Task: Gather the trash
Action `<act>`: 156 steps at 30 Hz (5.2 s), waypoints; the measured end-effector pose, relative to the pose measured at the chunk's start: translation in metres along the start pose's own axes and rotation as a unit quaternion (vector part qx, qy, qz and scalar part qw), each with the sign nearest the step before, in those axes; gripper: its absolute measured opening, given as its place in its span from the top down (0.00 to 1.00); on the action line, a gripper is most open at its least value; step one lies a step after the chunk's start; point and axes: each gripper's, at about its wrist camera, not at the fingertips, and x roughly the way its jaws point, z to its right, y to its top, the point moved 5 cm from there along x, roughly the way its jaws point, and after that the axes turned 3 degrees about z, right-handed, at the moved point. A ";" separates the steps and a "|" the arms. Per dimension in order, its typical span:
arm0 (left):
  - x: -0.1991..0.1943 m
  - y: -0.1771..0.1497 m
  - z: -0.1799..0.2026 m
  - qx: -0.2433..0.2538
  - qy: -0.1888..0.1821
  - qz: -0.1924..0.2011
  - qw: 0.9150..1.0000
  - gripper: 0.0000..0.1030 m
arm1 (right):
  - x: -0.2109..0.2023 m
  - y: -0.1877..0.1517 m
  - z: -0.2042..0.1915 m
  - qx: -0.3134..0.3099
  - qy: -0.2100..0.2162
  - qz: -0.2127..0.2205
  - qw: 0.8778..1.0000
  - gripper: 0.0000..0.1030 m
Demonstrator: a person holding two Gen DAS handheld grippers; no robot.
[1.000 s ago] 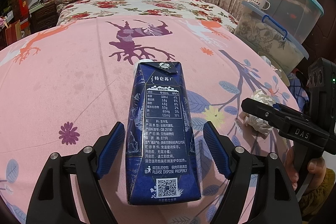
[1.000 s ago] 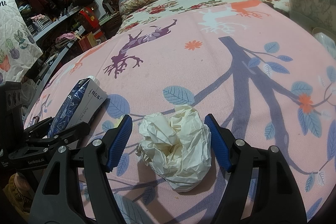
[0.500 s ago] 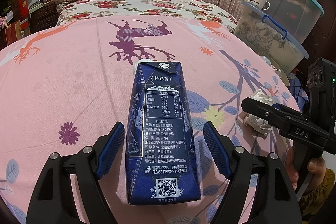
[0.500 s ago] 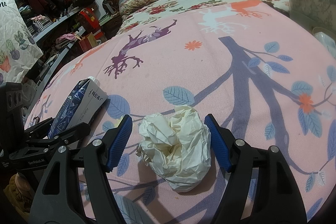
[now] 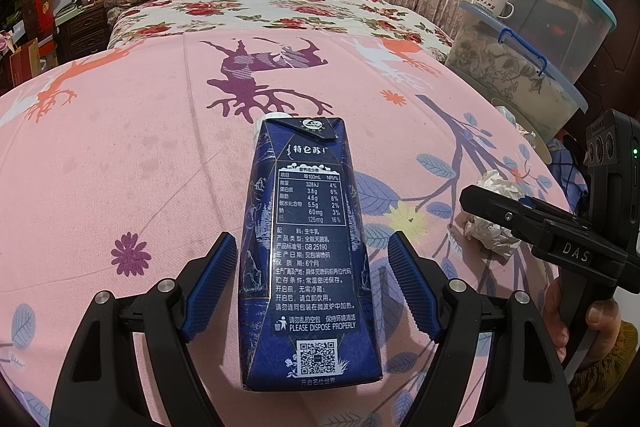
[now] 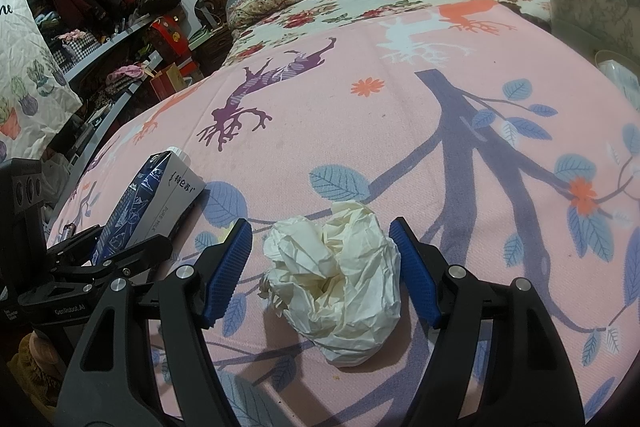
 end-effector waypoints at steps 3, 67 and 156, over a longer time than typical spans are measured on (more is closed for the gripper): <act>0.000 0.000 0.000 0.000 0.000 0.000 1.000 0.28 | 0.000 0.000 0.000 0.000 0.000 0.000 1.000 0.30; 0.123 0.135 0.285 0.135 -0.159 -0.054 0.976 0.12 | -0.163 0.028 0.247 0.251 -0.106 0.225 0.935 0.24; -0.104 0.037 0.152 0.151 0.032 0.126 0.980 0.08 | -0.215 -0.045 0.018 0.200 -0.146 0.228 0.942 0.05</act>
